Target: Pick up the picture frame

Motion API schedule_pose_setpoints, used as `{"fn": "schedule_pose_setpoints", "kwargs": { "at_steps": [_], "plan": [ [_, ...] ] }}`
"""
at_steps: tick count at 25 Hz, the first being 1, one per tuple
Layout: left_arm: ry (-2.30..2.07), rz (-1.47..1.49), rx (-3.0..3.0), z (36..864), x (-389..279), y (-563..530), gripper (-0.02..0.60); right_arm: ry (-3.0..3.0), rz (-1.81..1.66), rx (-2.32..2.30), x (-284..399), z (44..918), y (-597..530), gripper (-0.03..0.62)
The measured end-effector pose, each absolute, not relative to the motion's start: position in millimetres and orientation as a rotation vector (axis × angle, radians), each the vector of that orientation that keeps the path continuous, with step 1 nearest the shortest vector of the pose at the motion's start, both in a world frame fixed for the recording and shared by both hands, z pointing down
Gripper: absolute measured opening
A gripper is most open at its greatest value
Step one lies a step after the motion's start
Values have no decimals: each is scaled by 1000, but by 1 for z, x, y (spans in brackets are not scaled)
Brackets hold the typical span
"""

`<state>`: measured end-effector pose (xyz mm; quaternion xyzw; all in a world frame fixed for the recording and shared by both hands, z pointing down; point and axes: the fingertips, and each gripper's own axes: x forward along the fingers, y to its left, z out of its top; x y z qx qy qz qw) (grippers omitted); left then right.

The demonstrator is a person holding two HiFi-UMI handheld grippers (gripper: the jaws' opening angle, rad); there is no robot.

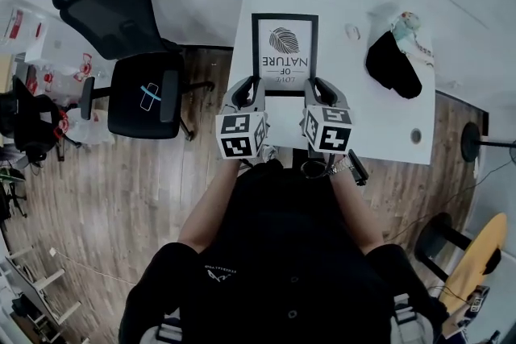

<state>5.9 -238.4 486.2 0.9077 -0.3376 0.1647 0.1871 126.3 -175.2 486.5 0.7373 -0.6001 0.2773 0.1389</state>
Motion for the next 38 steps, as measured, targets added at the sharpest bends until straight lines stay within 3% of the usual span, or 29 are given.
{"fn": "schedule_pose_setpoints", "kwargs": {
  "at_steps": [21,38],
  "plan": [
    [-1042,78,2855,312,12,-244,72,-1903,328,2347,131,314,-178,67],
    [-1066,-145,2992,222,16,-221,74,-1958,25,2415,133,222,-154,67]
  ]
}}
